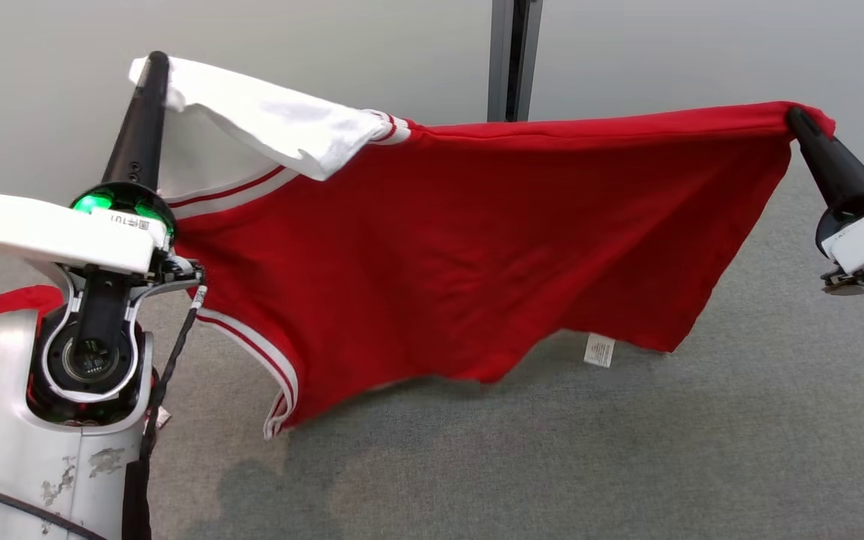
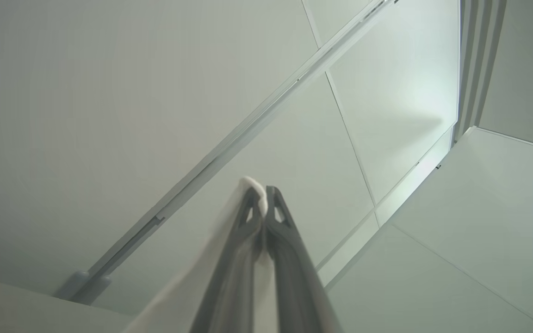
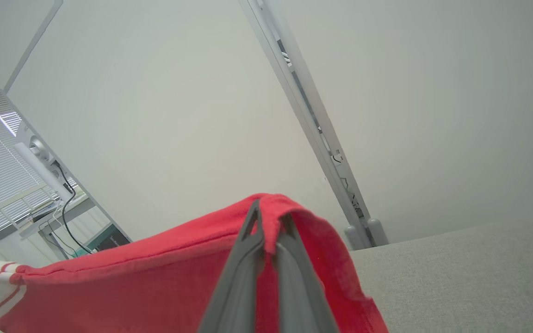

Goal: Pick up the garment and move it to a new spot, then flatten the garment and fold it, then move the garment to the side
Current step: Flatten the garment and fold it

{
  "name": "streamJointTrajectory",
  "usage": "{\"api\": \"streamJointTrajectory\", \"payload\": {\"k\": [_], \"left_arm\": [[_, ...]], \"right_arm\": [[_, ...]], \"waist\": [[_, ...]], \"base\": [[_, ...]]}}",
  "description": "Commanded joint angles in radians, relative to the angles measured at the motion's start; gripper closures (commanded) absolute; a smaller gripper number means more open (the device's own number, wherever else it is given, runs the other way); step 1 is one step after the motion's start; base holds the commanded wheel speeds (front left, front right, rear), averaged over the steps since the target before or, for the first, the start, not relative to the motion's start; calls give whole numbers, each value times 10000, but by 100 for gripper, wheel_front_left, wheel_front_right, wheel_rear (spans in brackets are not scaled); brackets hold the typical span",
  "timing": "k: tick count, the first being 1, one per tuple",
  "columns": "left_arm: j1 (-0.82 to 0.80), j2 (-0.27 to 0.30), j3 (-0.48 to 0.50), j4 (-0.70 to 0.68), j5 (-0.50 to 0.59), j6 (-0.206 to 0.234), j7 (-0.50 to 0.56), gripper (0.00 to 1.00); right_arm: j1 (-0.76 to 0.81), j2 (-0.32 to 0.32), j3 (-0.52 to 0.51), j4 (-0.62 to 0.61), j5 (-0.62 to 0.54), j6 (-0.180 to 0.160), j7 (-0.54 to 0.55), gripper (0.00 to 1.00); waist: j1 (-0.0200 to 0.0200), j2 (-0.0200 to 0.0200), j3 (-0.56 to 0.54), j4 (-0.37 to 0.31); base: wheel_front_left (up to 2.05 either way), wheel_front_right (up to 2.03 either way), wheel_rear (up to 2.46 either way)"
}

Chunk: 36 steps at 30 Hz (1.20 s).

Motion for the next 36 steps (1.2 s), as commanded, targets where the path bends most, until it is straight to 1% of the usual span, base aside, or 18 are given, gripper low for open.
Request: {"api": "streamJointTrajectory", "payload": {"k": [1, 5, 7, 11, 15, 19, 21, 23, 24, 25, 29, 31, 32, 36], "left_arm": [[-185, -15, 83, 64, -89, 73, -40, 100], [-239, -135, 161, 241, -146, 242, -117, 100], [-269, -217, 182, 316, -249, 349, -127, 100], [-600, -213, 166, 520, -83, 596, -136, 100], [-1492, -275, 195, 840, -247, 932, 54, 100], [-3059, -410, 451, 1487, -550, 1333, 179, 100], [-4060, -311, 468, 1916, -522, 1275, 228, 100], [-5133, -263, 537, 2513, -568, 1228, 230, 100], [-5629, -181, 550, 2875, -458, 1119, 156, 100], [-6185, -116, 613, 3276, -375, 1094, 30, 100], [-8283, 73, 699, 4812, -21, 670, -529, 100], [-9369, 114, 688, 5516, 141, 396, -875, 100], [-9369, 114, 688, 5516, 141, 396, -875, 100], [-11108, 93, 663, 6750, 475, -218, -1683, 100]], "right_arm": [[-91, 89, -124, 64, 111, 0, 135, 100], [-199, 463, -588, 141, 78, 0, 554, 100], [-237, 605, -807, 193, -82, 0, 691, 100], [-577, 861, -1177, 232, -507, 0, 965, 100], [-1496, 1186, -1477, 281, -926, 0, 1391, 100], [-3132, 1373, -1746, 565, -1667, 0, 1474, 100], [-4111, 1522, -1840, 907, -2030, 0, 1391, 100], [-5290, 1541, -1747, 1280, -2478, 0, 1267, 100], [-5827, 1581, -1730, 1520, -2613, 0, 1117, 100], [-6412, 1641, -1581, 1737, -2762, 2, 1044, 100], [-8137, 1561, -354, 2413, -3051, 0, 517, 100], [-9065, 1458, 34, 2853, -3197, 0, -75, 100], [-9065, 1458, 34, 2853, -3197, 0, -75, 100], [-10492, 1418, 309, 4033, -3623, 0, -1642, 100]], "waist": [[0, 0, -31, -24], [0, 0, -60, -42], [0, 0, -28, -43], [0, 0, 191, -37], [0, 0, 885, -60], [0, 0, 2061, -51], [0, 0, 2718, -66], [0, 0, 3376, -77], [0, 0, 3649, -82], [0, 0, 3949, -94], [0, 0, 4876, -141], [0, 0, 5262, -159], [0, 0, 5262, -159], [0, 0, 5861, -117]], "base": [[0, 0, 0], [0, 0, 0], [0, 0, 0], [0, 0, 0], [0, 0, 0], [0, 0, 0], [0, 0, 0], [0, 0, 0], [0, 0, 0], [0, 0, 0], [0, 0, 0], [0, 0, 0], [0, 0, 0], [0, 0, 0]]}}
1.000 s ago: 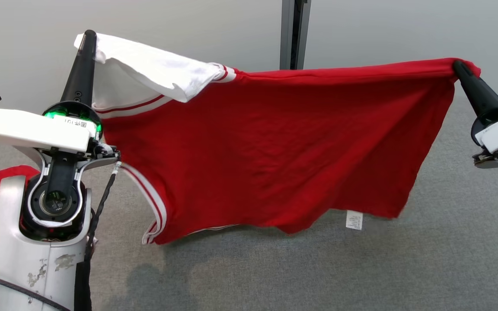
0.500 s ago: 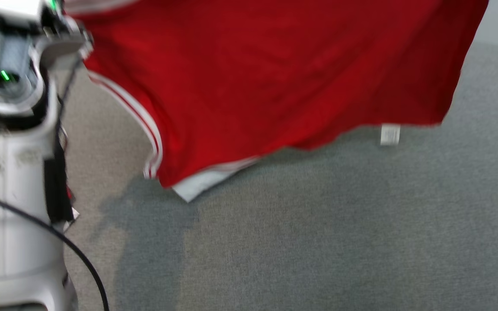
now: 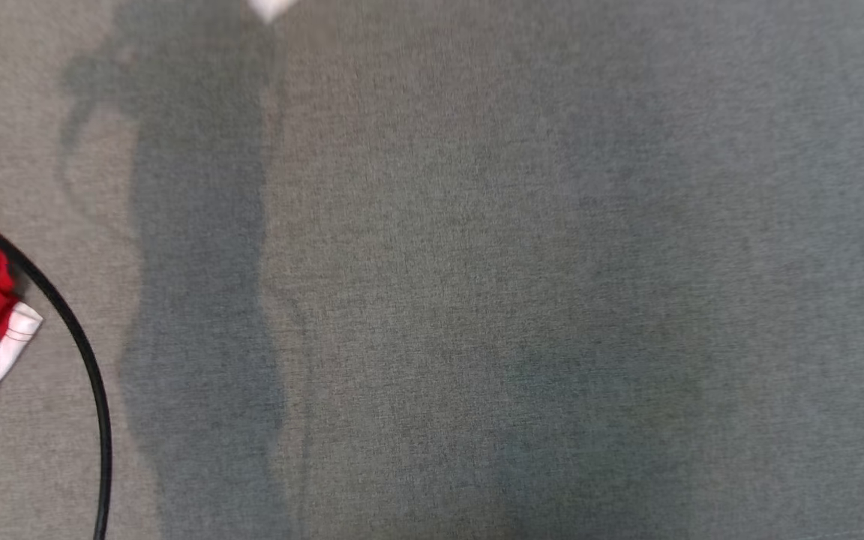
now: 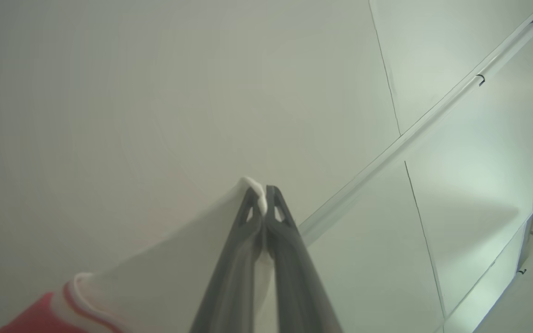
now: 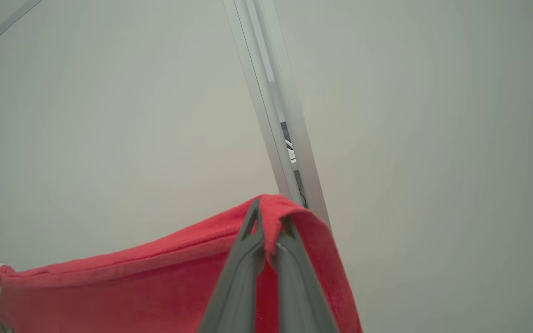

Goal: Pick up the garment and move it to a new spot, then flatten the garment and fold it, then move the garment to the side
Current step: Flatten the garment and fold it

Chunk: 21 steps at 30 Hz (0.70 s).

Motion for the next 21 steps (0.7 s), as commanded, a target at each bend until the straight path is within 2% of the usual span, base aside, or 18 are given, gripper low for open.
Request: {"api": "streamJointTrajectory", "payload": {"k": [1, 4, 6, 11, 16, 21], "left_arm": [[-485, 43, 22, 350, 223, -200, -371, 100], [-1323, -149, -64, 1101, 396, -674, -1023, 100], [-1601, -313, -87, 1548, 389, -1029, -1330, 100], [-1468, -644, -588, 2784, 583, -1867, -1495, 100], [-720, -797, -1163, 3542, 774, -2210, -1417, 100], [343, -886, -1635, 4072, 804, -2343, -1241, 100]], "right_arm": [[-352, -96, -8, 421, -251, 0, -608, 100], [-1031, -196, 259, 1250, -876, 0, -2037, 100], [-1213, -129, 370, 1823, -892, 0, -2704, 100], [-802, -161, 741, 3306, -374, 0, -3482, 100], [158, -337, 1160, 3959, 185, 0, -3800, 100], [1375, -519, 1663, 4062, 928, 0, -3938, 100]], "waist": [[0, 0, 720, 23], [0, 0, 1033, 112], [0, 0, 1180, 178], [0, 0, 1634, 358], [0, 0, 1840, 557], [0, 0, 1627, 725]], "base": [[0, 0, 0], [0, 0, 0], [0, 0, 0], [0, 0, 0], [0, 0, 0], [0, 0, 0]]}}
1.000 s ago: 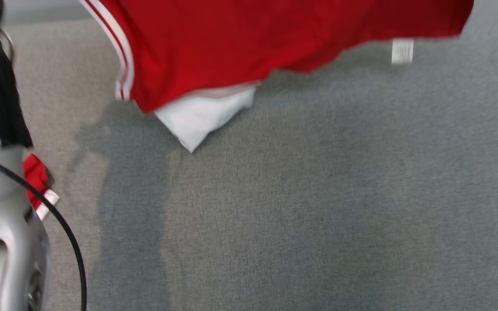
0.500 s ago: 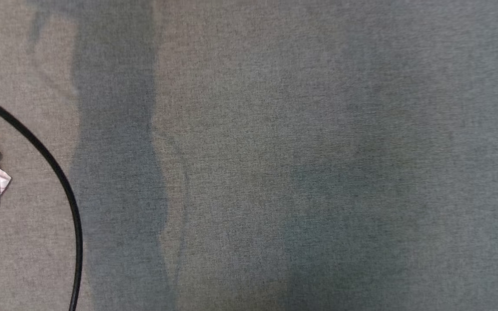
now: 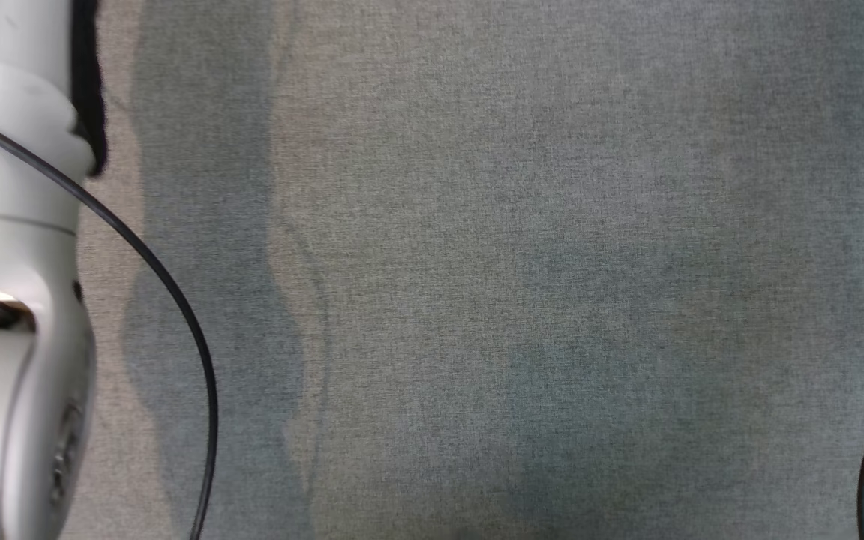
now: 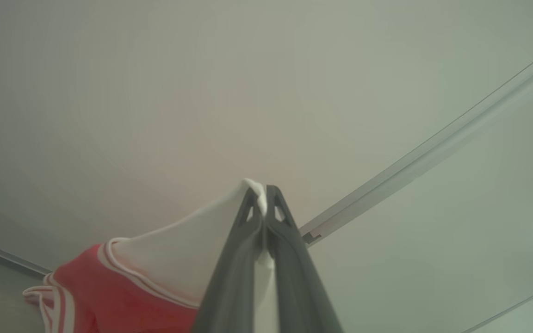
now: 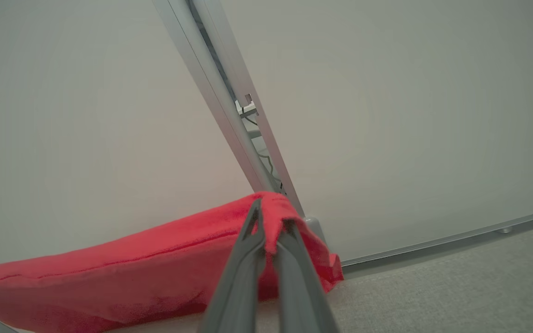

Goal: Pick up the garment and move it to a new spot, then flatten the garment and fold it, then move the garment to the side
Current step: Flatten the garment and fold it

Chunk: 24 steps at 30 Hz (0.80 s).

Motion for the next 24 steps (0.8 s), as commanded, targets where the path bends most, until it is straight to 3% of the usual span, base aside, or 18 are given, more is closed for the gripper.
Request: {"api": "streamJointTrajectory", "payload": {"k": [1, 7, 9, 14, 24], "left_arm": [[300, 5, -169, 51, 110, -84, 58, 100], [1741, 176, -987, -449, 222, -92, 254, 100], [2297, 369, -1430, -720, 409, -84, 223, 100], [3527, 909, -2558, -1021, 894, -86, 288, 100], [5247, 1526, -4561, -1171, 1498, -77, 869, 100]], "right_arm": [[363, -129, 193, -89, 278, 0, -48, 100], [1686, -315, 640, -372, 1739, 0, 344, 100], [2195, -205, 868, -500, 2307, 2, 991, 100], [3123, -641, 1421, -700, 3244, 0, 2082, 100], [4100, -1044, 2009, -155, 3840, 0, 2542, 100]], "waist": [[0, -1, -143, 96], [0, -1, -835, 180], [0, -1, -1121, 180], [0, -1, -1624, 244], [0, -1, -2549, 446]], "base": [[0, 0, 0], [0, 0, 0], [0, 0, 0], [0, 0, 0], [0, 0, 0]]}}
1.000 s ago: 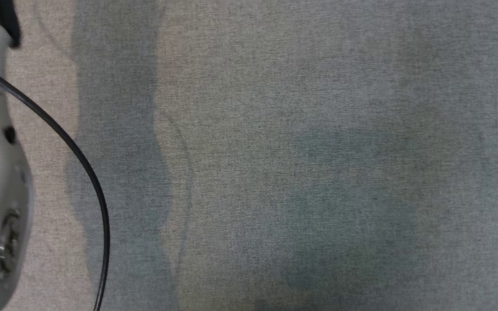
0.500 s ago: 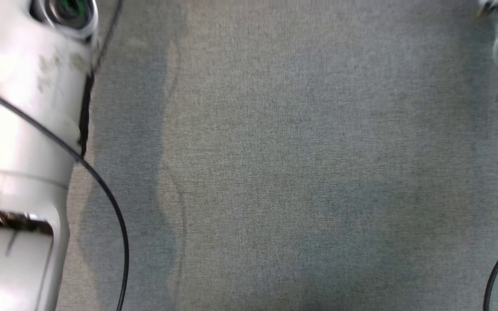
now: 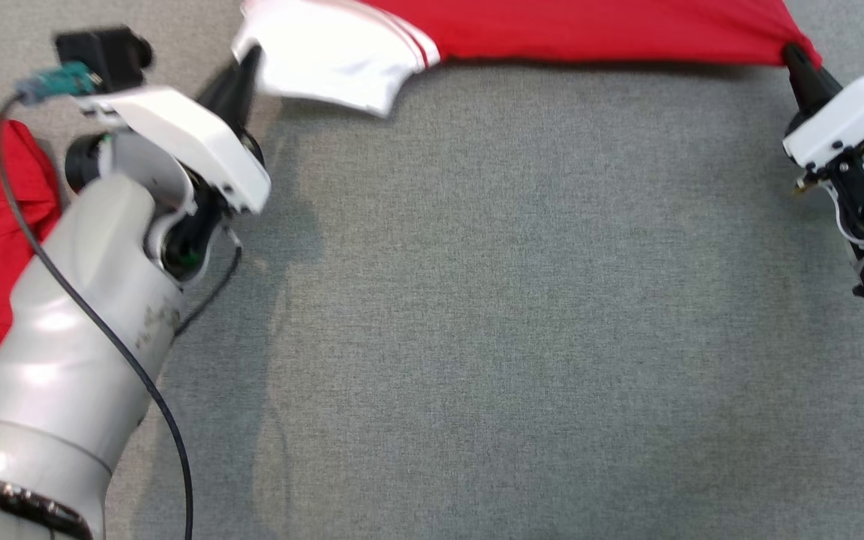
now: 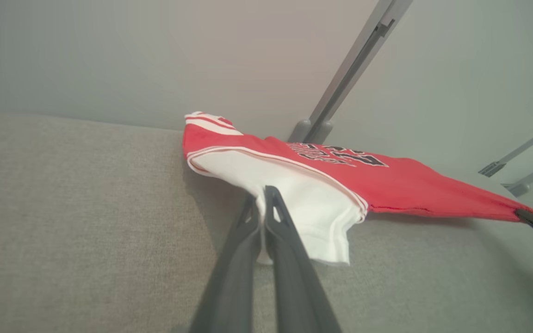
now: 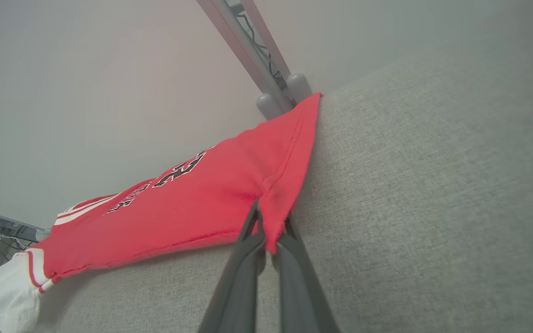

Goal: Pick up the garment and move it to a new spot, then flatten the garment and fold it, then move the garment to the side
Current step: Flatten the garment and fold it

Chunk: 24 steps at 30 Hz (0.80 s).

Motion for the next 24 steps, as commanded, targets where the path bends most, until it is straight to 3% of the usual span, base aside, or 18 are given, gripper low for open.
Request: {"api": "streamJointTrajectory", "payload": {"k": [1, 11, 24], "left_arm": [[189, 96, -194, -97, 83, -18, 103, 100], [1554, 1163, -2231, -1167, -25, -17, 1055, 100], [2645, 2486, -4456, -3377, -787, -19, 2112, 100]], "right_arm": [[158, -181, 28, 92, 42, 0, -68, 100], [1047, -272, 596, 228, 377, 0, -237, 100], [2162, -587, 1315, 590, 741, -1, 305, 100]], "waist": [[0, 0, -228, 76], [0, 0, -885, 137], [0, 0, -2047, 103]], "base": [[0, 0, 0], [0, 0, 0], [0, 0, 0]]}}
